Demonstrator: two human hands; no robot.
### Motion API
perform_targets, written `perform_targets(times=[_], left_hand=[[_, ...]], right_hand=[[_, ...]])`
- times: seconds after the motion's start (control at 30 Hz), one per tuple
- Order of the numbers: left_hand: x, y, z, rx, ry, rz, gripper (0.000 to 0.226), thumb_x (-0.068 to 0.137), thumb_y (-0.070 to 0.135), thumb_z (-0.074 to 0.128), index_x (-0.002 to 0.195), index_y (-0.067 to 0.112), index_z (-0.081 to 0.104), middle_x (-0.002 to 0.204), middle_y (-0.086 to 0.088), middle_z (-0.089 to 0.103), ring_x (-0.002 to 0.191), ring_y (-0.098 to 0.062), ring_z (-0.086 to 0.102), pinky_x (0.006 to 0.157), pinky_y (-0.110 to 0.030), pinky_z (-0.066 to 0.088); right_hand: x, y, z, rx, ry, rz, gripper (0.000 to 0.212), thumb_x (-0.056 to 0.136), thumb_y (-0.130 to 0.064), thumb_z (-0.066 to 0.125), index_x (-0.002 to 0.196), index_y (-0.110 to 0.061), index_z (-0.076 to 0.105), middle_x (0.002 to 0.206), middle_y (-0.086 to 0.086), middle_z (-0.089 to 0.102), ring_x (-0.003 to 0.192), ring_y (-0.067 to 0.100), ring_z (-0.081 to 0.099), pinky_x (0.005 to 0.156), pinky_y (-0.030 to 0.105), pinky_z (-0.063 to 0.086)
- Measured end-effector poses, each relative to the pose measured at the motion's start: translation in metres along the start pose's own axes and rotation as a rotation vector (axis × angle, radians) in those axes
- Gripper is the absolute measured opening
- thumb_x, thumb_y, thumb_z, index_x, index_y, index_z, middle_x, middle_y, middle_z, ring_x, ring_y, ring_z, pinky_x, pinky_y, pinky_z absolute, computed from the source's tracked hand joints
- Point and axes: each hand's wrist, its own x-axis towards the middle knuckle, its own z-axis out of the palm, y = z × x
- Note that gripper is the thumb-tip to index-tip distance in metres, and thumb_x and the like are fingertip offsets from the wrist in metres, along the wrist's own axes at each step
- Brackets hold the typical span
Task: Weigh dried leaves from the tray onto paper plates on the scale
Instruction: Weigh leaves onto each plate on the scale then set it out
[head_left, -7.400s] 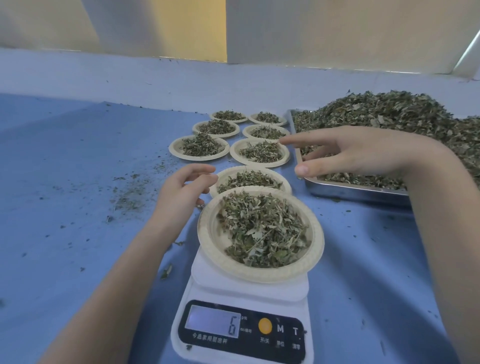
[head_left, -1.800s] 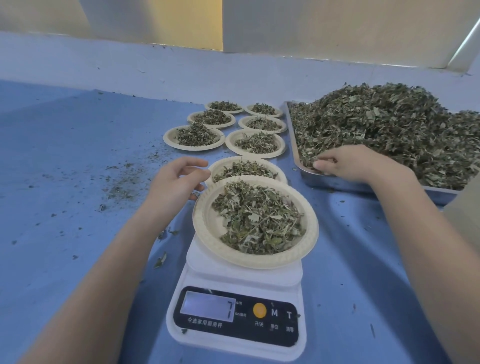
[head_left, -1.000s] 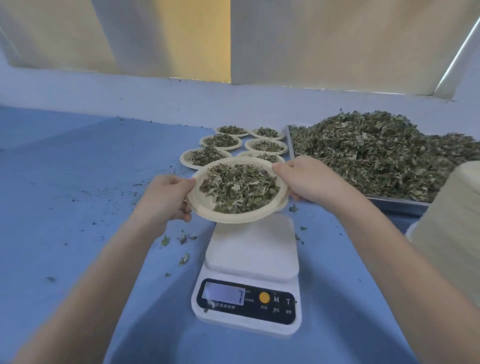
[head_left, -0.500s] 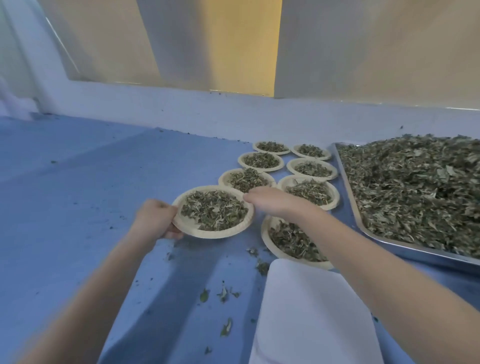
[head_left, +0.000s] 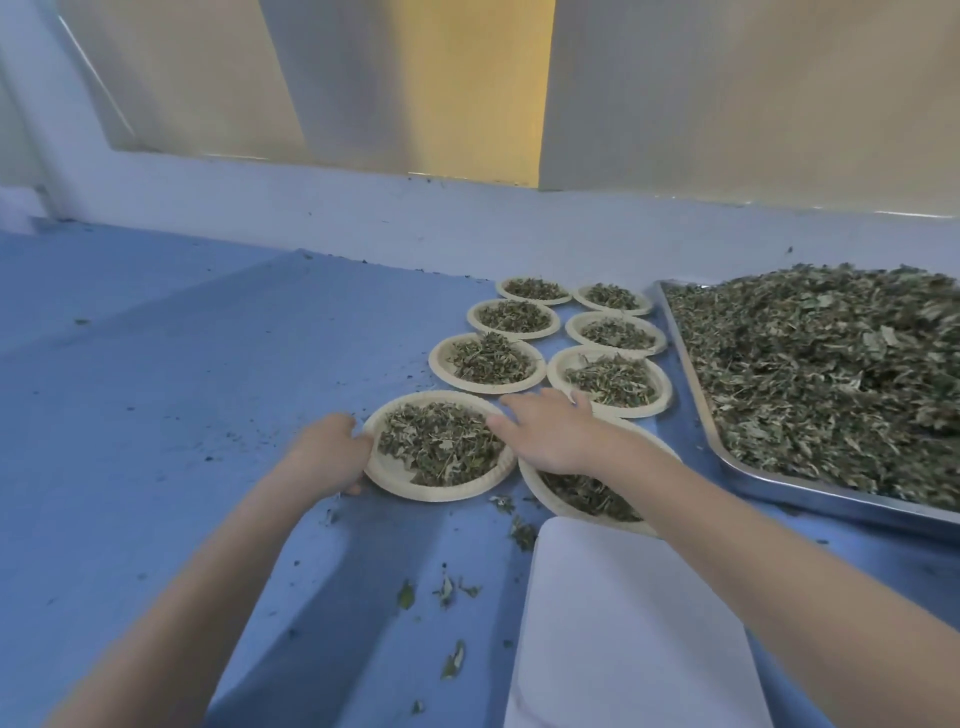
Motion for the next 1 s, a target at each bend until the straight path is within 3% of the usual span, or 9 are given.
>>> perform_targets(times=[0.1, 0.23, 0.33, 0.5, 0.6, 0.73, 0.83, 0.9, 1.0], left_hand=[[-0.017, 0.017, -0.007, 0.21, 0.113, 0.125, 0.038, 0.098, 0.023, 0.04, 0.133, 0.008, 0.047, 0.134, -0.019, 0.043, 0.082, -0.027, 0.059, 0.075, -0.028, 0.042], [-0.047, 0.064, 0.004, 0.076, 0.088, 0.346, 0.026, 0.095, 0.02, 0.047, 0.118, 0.016, 0.059, 0.112, -0.003, 0.061, 0.069, -0.013, 0.052, 0.066, -0.024, 0.039], [-0.077, 0.109, 0.024, 0.04, 0.034, 0.492, 0.026, 0.093, 0.015, 0.046, 0.114, 0.018, 0.061, 0.111, -0.002, 0.063, 0.083, -0.017, 0.056, 0.071, -0.025, 0.039], [-0.129, 0.187, 0.056, 0.014, -0.044, 0.669, 0.022, 0.085, 0.005, 0.04, 0.091, 0.014, 0.059, 0.084, -0.007, 0.063, 0.072, -0.022, 0.059, 0.063, -0.031, 0.049], [-0.163, 0.238, 0.081, 0.108, -0.111, 0.835, 0.013, 0.086, 0.003, 0.043, 0.078, 0.006, 0.052, 0.073, -0.012, 0.056, 0.068, -0.025, 0.05, 0.057, -0.027, 0.039], [-0.203, 0.297, 0.123, 0.097, -0.202, 0.976, 0.018, 0.088, 0.013, 0.046, 0.088, 0.007, 0.063, 0.08, -0.01, 0.062, 0.07, -0.023, 0.05, 0.051, -0.027, 0.033], [-0.226, 0.33, 0.162, 0.072, -0.335, 0.978, 0.017, 0.089, 0.021, 0.052, 0.088, 0.012, 0.066, 0.086, -0.008, 0.064, 0.072, -0.02, 0.05, 0.053, -0.025, 0.035], [-0.237, 0.344, 0.185, 0.123, -0.415, 0.956, 0.017, 0.087, 0.024, 0.056, 0.073, 0.016, 0.053, 0.071, -0.002, 0.05, 0.063, -0.017, 0.041, 0.049, -0.025, 0.027], [-0.242, 0.355, 0.209, 0.237, -0.42, 0.913, 0.033, 0.082, 0.02, 0.061, 0.061, 0.014, 0.036, 0.057, 0.002, 0.032, 0.052, -0.014, 0.029, 0.046, -0.024, 0.02]], right_hand=[[-0.021, -0.001, -0.01, 0.043, 0.028, -0.038, 0.056, 0.1, -0.05, 0.022, 0.144, -0.016, 0.035, 0.148, 0.009, 0.038, 0.14, 0.029, 0.024, 0.114, 0.051, 0.011], [-0.055, -0.004, -0.029, 0.131, 0.124, -0.068, 0.051, 0.1, -0.047, 0.03, 0.139, -0.016, 0.042, 0.142, 0.01, 0.046, 0.137, 0.03, 0.03, 0.112, 0.049, 0.018], [-0.086, 0.003, -0.048, 0.113, 0.224, -0.082, 0.041, 0.1, -0.036, 0.033, 0.134, -0.021, 0.047, 0.116, 0.007, 0.061, 0.118, 0.028, 0.048, 0.098, 0.041, 0.031], [-0.153, 0.047, -0.089, -0.079, 0.236, 0.032, 0.019, 0.092, -0.01, 0.04, 0.08, -0.01, 0.055, 0.069, 0.004, 0.051, 0.064, 0.02, 0.048, 0.054, 0.029, 0.035], [-0.198, 0.082, -0.116, -0.176, 0.187, 0.178, 0.027, 0.087, -0.001, 0.042, 0.062, -0.012, 0.044, 0.06, 0.003, 0.046, 0.056, 0.017, 0.045, 0.049, 0.027, 0.036], [-0.251, 0.142, -0.138, -0.249, 0.178, 0.387, 0.025, 0.087, -0.002, 0.041, 0.063, -0.011, 0.045, 0.063, 0.003, 0.047, 0.057, 0.016, 0.046, 0.049, 0.026, 0.035], [-0.288, 0.193, -0.134, -0.187, 0.185, 0.503, 0.025, 0.089, -0.01, 0.042, 0.099, -0.008, 0.065, 0.094, 0.007, 0.066, 0.089, 0.026, 0.062, 0.07, 0.029, 0.052], [-0.309, 0.224, -0.124, -0.131, 0.243, 0.593, 0.035, 0.091, -0.019, 0.046, 0.121, -0.009, 0.061, 0.12, 0.01, 0.064, 0.11, 0.027, 0.059, 0.092, 0.039, 0.051], [-0.335, 0.262, -0.105, -0.082, 0.325, 0.68, 0.037, 0.09, -0.028, 0.053, 0.121, -0.009, 0.061, 0.122, 0.009, 0.062, 0.111, 0.028, 0.057, 0.093, 0.04, 0.05]])
